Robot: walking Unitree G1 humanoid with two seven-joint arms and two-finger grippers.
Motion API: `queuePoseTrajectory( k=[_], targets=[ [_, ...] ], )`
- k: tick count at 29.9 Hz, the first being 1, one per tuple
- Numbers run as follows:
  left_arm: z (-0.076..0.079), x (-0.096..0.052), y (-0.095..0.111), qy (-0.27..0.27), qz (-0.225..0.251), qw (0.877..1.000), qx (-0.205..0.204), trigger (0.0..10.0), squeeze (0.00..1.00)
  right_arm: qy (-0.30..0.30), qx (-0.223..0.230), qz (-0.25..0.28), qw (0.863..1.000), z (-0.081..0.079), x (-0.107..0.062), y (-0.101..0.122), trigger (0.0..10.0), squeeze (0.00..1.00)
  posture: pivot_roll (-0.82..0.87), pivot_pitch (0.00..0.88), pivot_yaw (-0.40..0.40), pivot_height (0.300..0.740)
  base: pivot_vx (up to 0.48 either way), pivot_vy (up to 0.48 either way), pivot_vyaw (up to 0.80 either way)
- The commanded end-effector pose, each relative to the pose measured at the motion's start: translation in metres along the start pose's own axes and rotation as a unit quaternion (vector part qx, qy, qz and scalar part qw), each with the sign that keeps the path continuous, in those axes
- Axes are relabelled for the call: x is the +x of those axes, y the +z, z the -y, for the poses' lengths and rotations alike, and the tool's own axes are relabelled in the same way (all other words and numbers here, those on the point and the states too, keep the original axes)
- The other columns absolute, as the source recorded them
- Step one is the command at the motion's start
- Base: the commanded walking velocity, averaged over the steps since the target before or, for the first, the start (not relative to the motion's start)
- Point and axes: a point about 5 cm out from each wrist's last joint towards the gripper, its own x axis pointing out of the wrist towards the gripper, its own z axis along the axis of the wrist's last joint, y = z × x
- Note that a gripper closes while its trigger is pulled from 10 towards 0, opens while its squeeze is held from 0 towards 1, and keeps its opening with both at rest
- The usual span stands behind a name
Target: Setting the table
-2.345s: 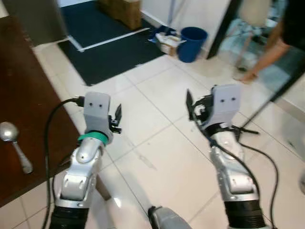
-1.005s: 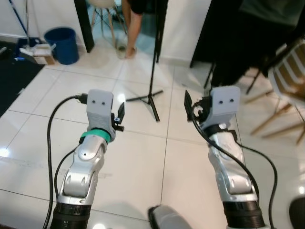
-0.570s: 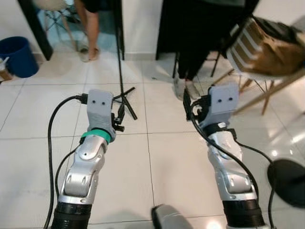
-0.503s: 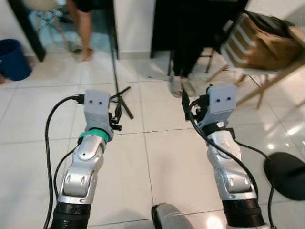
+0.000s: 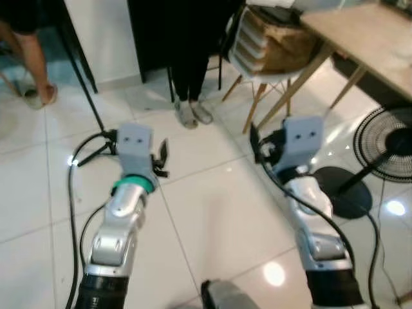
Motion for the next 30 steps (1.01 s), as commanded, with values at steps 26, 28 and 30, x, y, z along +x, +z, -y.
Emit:
queuePoseTrajectory(
  k=[26,28,30],
  targets=[
    [-0.0002,-0.0004,-0.0054,0.003,-0.013,1.000,0.002,10.0,0.00,0.000,0.005,-0.010,1.000,-0.0011,-0.0026,-0.0038,10.0,0.00,-0.17,0.000,0.036,0.740,0.000,0.000,-0.80],
    [0.0003,-0.0005,-0.0054,0.002,-0.013,1.000,0.001,10.0,0.00,0.000,0.005,-0.011,1.000,-0.0011,-0.0026,-0.0038,10.0,0.00,-0.17,0.000,0.037,0.740,0.000,0.000,-0.80],
    [0.0003,-0.0005,-0.0054,0.002,-0.013,1.000,0.001,10.0,0.00,0.000,0.005,-0.011,1.000,-0.0011,-0.0026,-0.0038,10.0,0.00,-0.17,0.000,0.037,0.740,0.000,0.000,-0.80]
  ],
)
